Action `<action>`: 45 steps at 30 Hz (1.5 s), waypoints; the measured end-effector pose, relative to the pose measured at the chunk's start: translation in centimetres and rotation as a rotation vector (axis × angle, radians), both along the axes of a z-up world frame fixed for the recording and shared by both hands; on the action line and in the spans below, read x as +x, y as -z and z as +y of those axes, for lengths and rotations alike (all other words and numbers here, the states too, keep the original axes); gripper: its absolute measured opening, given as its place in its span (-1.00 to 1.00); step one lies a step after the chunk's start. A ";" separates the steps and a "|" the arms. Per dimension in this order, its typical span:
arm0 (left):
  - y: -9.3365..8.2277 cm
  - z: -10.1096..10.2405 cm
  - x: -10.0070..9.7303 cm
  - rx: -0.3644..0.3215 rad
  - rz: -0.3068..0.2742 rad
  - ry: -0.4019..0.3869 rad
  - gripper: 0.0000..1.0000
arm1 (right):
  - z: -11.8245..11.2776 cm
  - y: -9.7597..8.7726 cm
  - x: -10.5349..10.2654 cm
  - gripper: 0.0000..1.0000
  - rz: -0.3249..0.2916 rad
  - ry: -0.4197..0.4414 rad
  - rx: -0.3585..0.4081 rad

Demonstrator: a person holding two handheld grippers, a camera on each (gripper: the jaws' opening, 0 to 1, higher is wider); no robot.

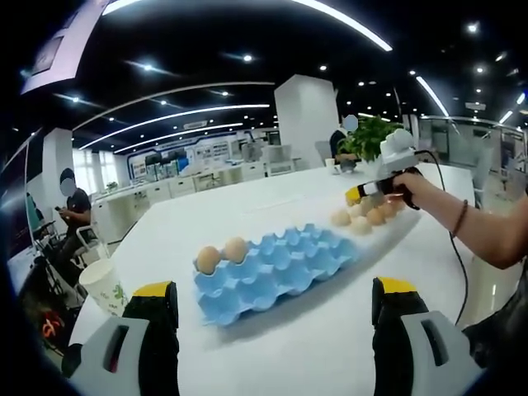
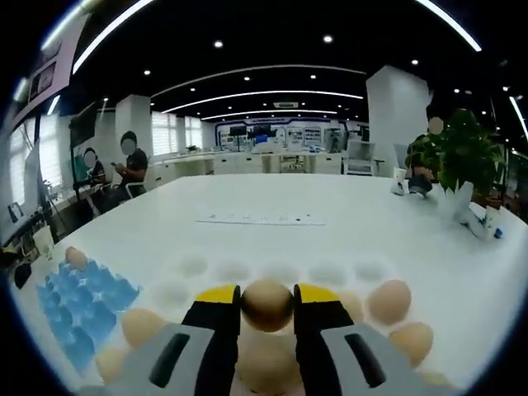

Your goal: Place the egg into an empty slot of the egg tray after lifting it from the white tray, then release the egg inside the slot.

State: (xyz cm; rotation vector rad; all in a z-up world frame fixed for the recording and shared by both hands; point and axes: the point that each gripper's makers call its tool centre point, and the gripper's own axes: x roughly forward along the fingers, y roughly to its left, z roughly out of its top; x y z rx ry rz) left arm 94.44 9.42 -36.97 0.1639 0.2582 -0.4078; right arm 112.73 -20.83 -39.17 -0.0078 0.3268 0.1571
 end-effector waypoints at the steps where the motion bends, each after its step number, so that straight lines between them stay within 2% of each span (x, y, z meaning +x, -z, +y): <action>1: 0.0 0.0 -0.1 0.000 0.002 0.002 1.00 | 0.1 -0.1 0.0 -0.48 -0.003 -0.003 0.000; 12: 0.0 0.0 -0.4 0.001 -0.002 0.004 1.00 | 2.5 -1.0 -0.7 -0.48 -0.027 -0.051 0.007; 35: 0.0 1.4 -1.0 -0.002 0.000 -0.019 1.00 | 8.0 -2.1 -1.5 -0.49 -0.044 -0.174 -0.003; 38: 0.0 1.5 -1.0 -0.001 0.000 -0.020 1.00 | 8.4 -1.9 -1.6 -0.49 -0.036 -0.184 -0.001; 43: 0.1 1.7 -1.0 0.000 0.005 -0.023 1.00 | 8.3 -0.3 -1.5 -0.48 0.021 -0.187 -0.011; 44: 0.1 1.7 -1.0 0.000 0.006 -0.023 1.00 | 8.3 -0.9 -1.4 -0.48 -0.014 -0.186 0.001; 45: 0.1 1.7 -0.9 0.000 0.007 -0.023 1.00 | 8.3 -0.6 -1.5 -0.48 0.009 -0.185 -0.002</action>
